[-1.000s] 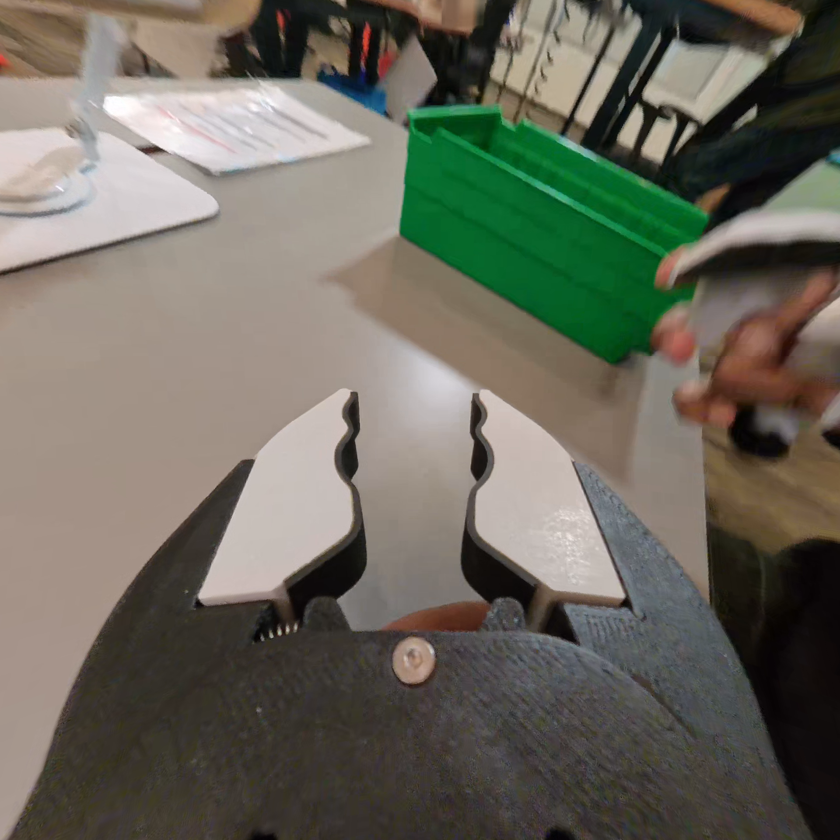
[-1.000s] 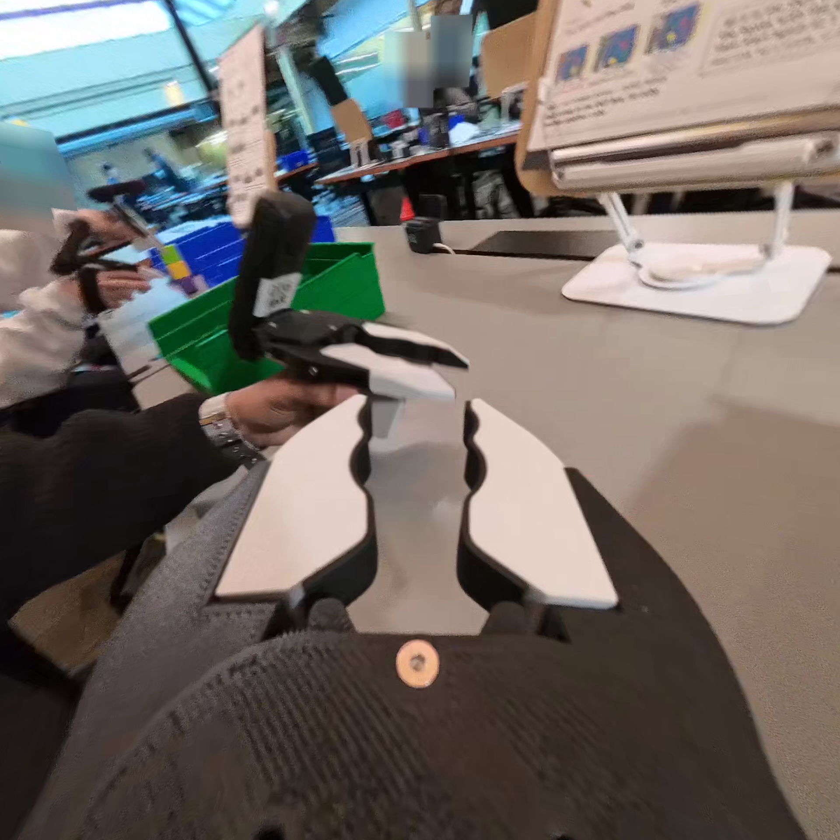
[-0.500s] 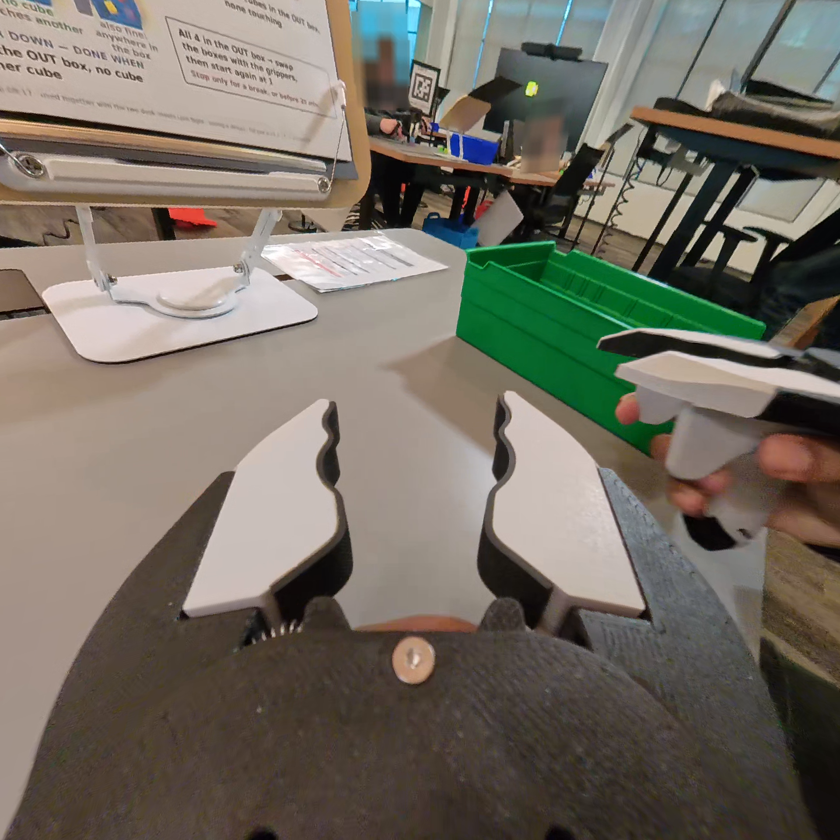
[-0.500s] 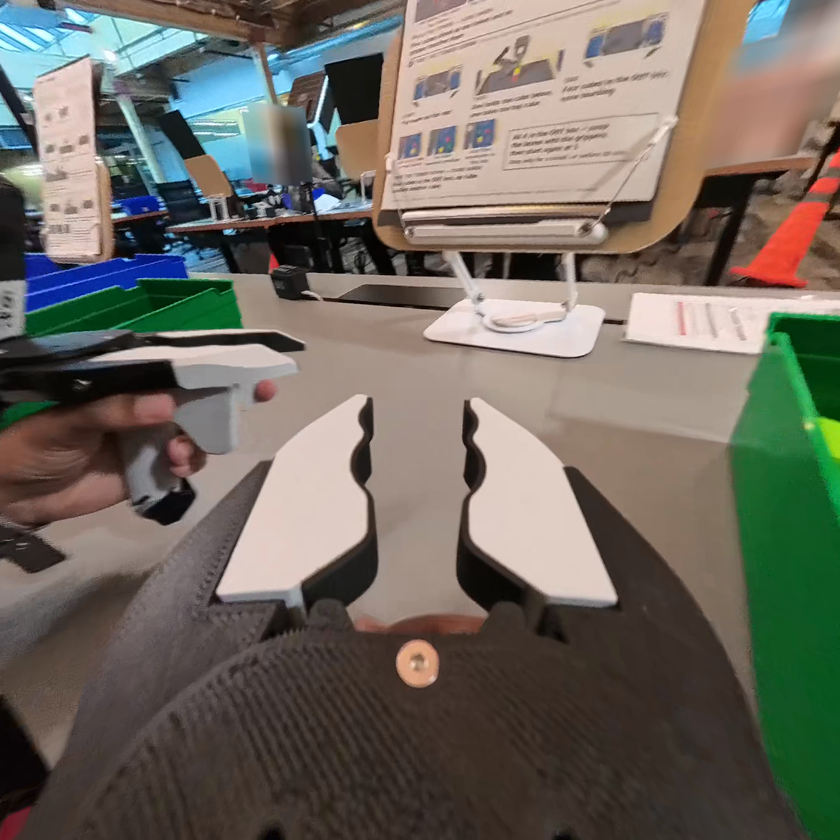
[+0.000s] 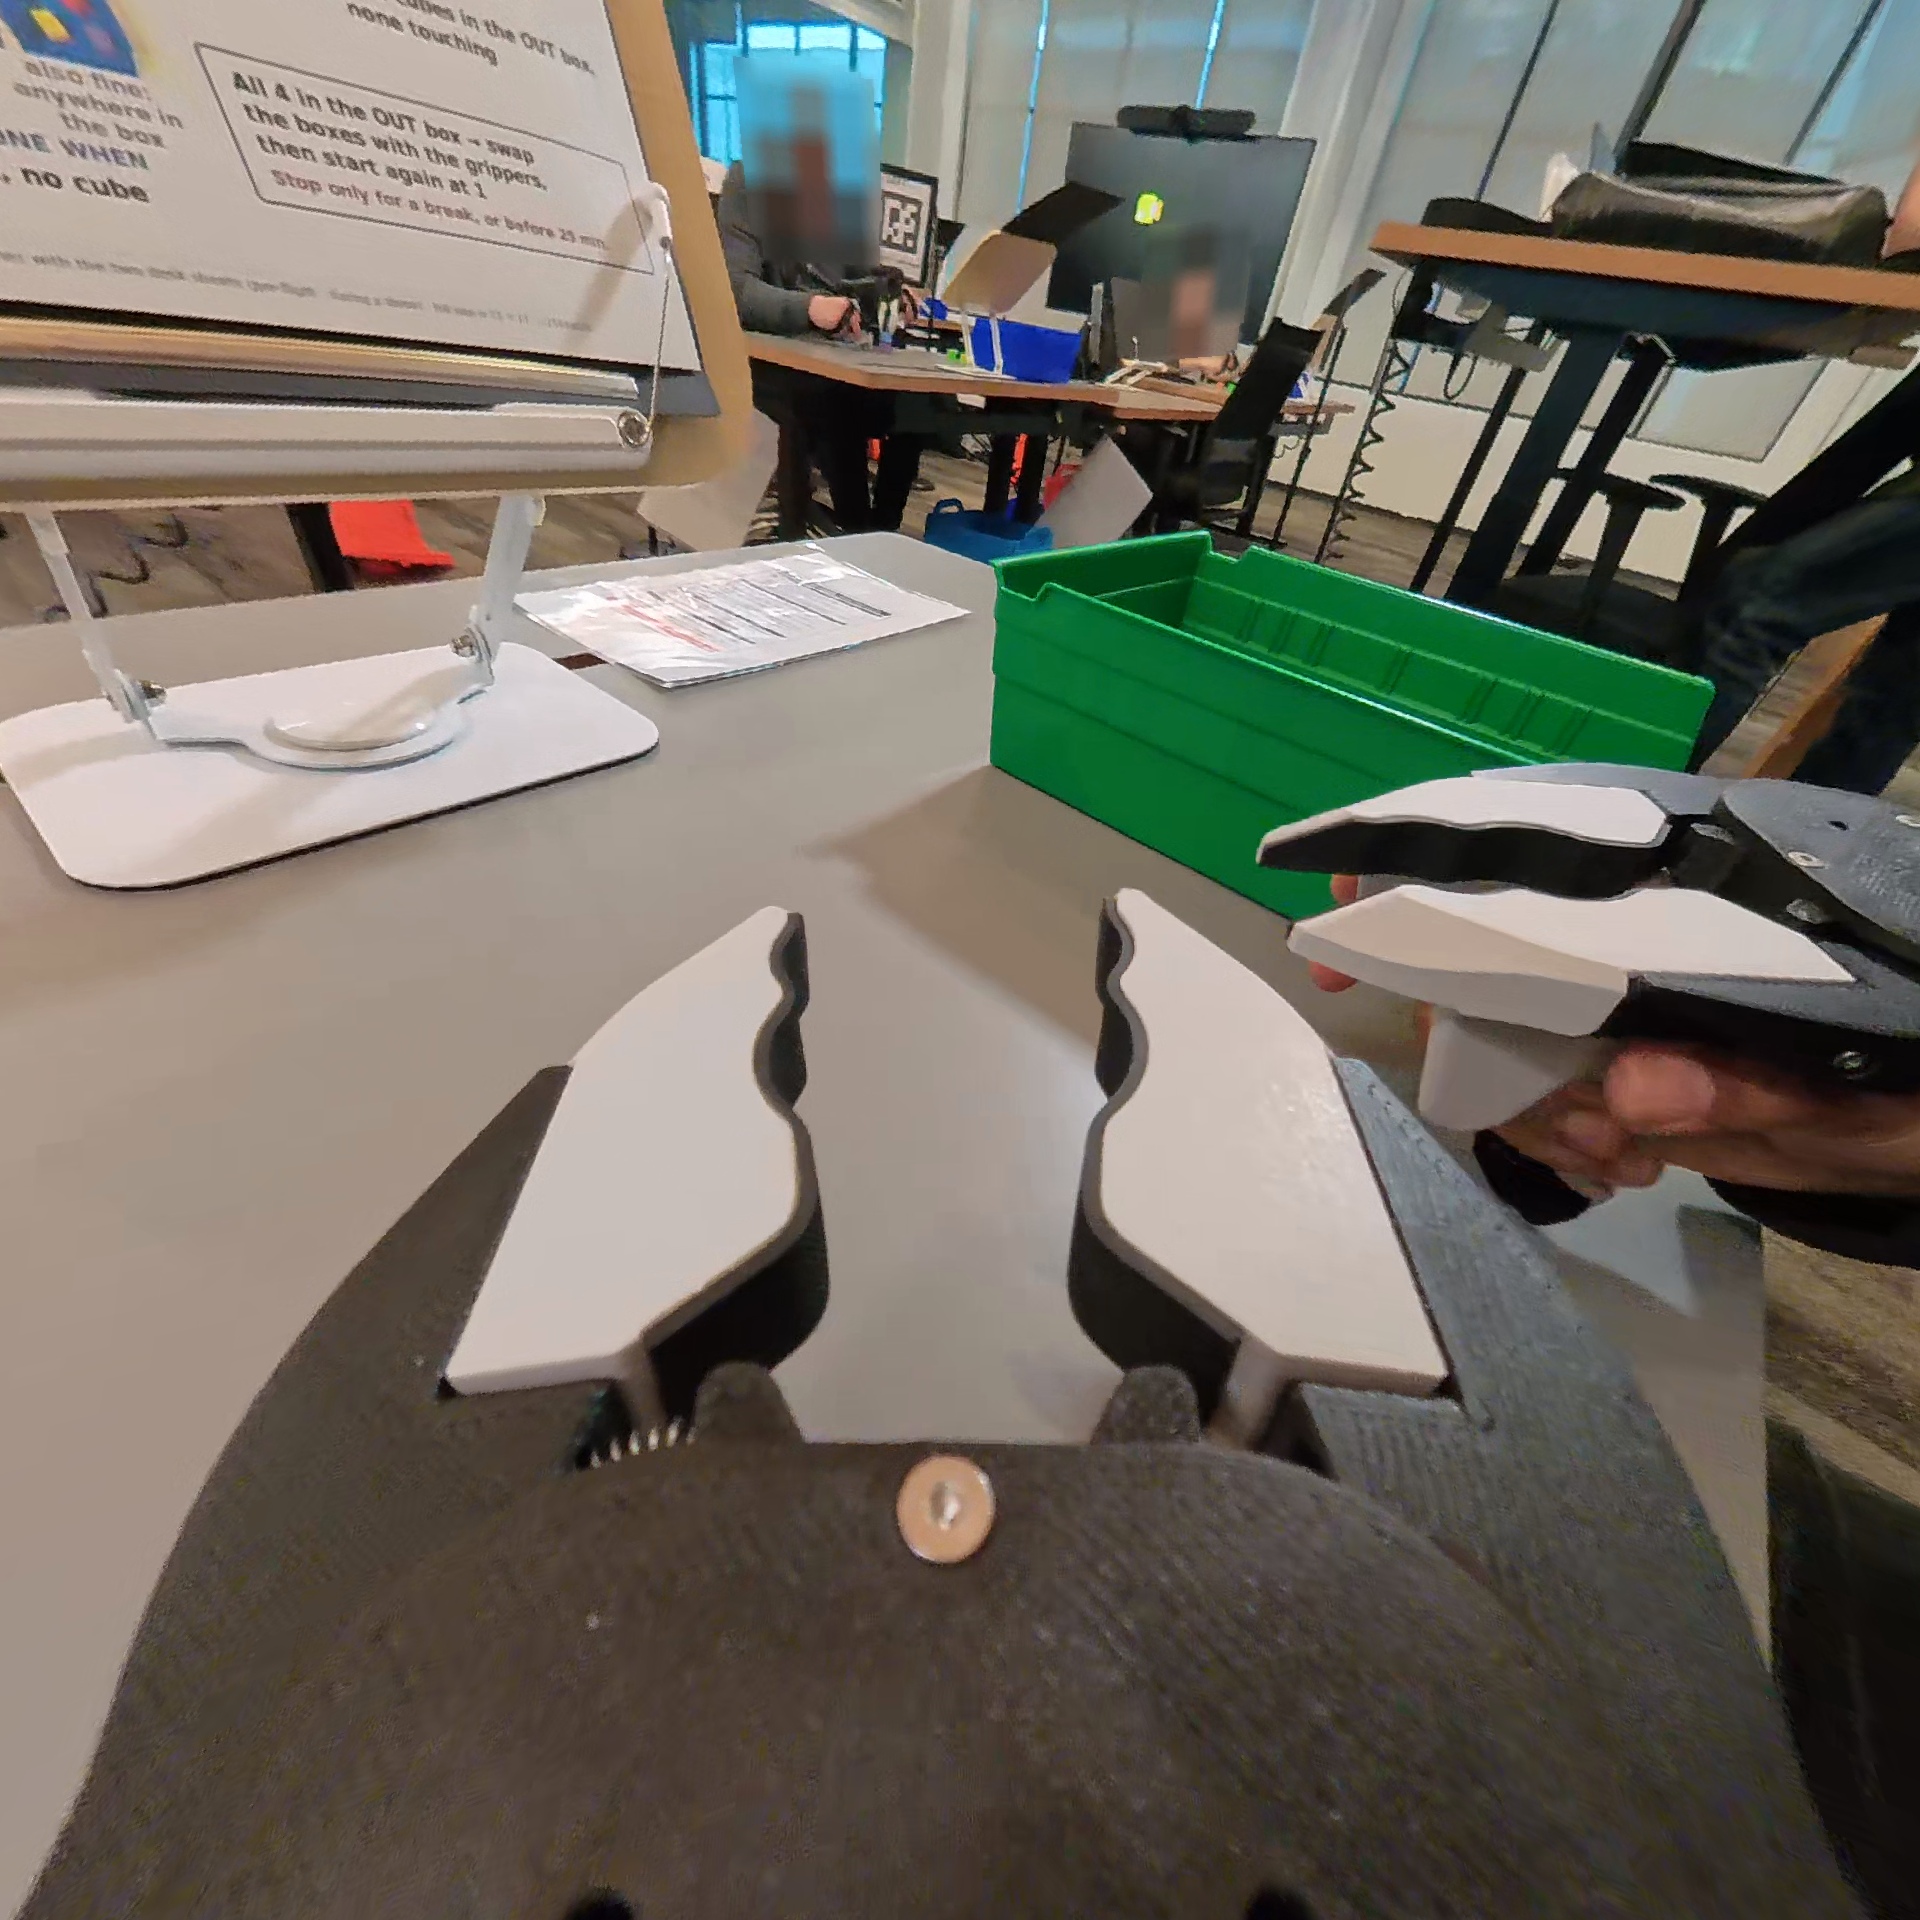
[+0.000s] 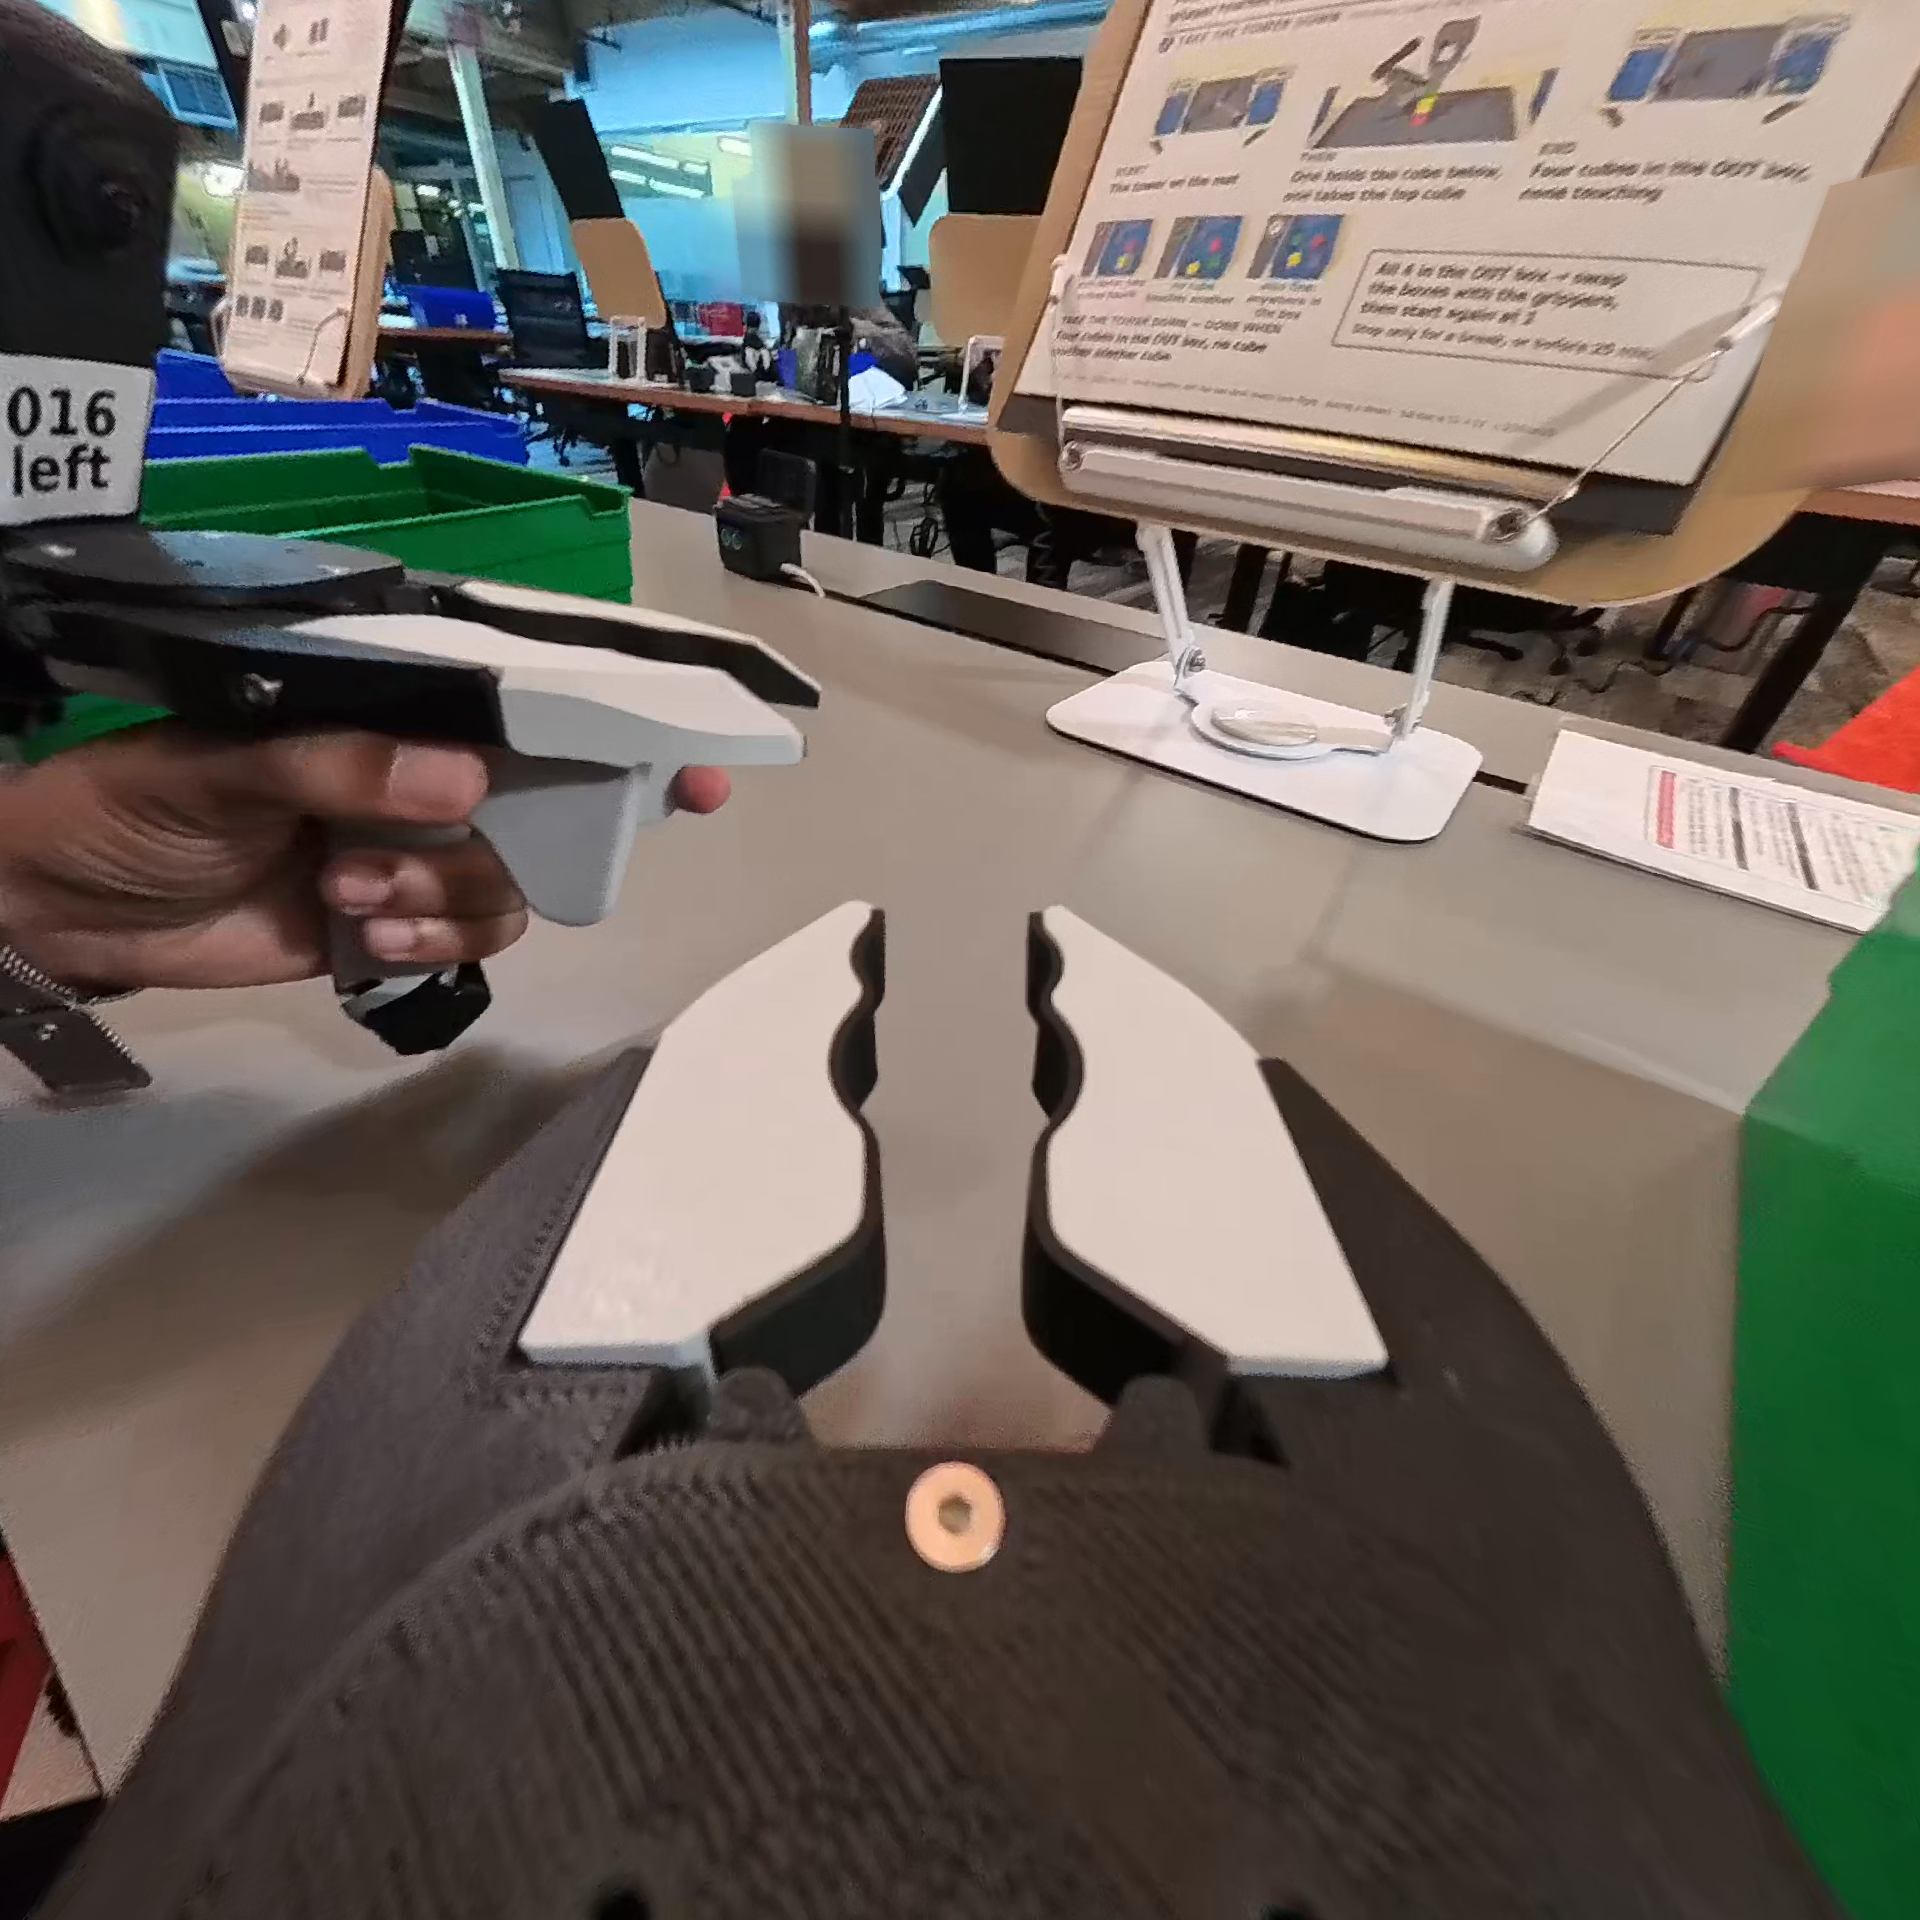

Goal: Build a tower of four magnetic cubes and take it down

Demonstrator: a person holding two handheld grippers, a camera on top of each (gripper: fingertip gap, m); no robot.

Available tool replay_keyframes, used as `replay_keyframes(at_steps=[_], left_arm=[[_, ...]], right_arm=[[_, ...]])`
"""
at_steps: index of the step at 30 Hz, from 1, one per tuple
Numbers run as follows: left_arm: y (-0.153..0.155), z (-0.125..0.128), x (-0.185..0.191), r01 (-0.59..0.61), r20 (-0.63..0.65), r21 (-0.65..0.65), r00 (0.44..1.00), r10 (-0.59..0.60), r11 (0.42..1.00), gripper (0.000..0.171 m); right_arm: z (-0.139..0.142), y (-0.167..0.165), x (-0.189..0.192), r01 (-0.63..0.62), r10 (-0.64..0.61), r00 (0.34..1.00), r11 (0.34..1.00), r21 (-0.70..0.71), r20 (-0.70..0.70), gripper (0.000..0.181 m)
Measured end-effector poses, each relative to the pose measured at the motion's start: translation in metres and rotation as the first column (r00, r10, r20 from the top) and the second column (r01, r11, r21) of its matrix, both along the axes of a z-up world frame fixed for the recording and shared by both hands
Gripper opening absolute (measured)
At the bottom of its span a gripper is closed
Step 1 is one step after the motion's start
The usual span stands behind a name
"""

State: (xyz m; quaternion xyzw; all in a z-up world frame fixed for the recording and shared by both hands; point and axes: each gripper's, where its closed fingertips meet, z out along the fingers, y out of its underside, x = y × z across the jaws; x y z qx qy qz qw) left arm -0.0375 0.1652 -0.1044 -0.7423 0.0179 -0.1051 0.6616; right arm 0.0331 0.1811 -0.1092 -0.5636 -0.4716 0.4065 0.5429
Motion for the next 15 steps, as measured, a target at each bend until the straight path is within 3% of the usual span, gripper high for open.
replay_keyframes(at_steps=[7,15], left_arm=[[-0.001,0.004,0.002,0.03,0.126,0.008,0.992,-0.031,1.0,0.06],[0.0,-0.006,0.004,0.032,0.093,-0.021,0.995,-0.03,0.999,0.058]], right_arm=[[-0.011,-0.009,-0.006,-0.053,0.056,0.998,0.996,-0.072,0.04,0.023],[-0.013,-0.005,-0.005,-0.064,0.069,0.997,0.98,-0.188,0.021,0.022]])
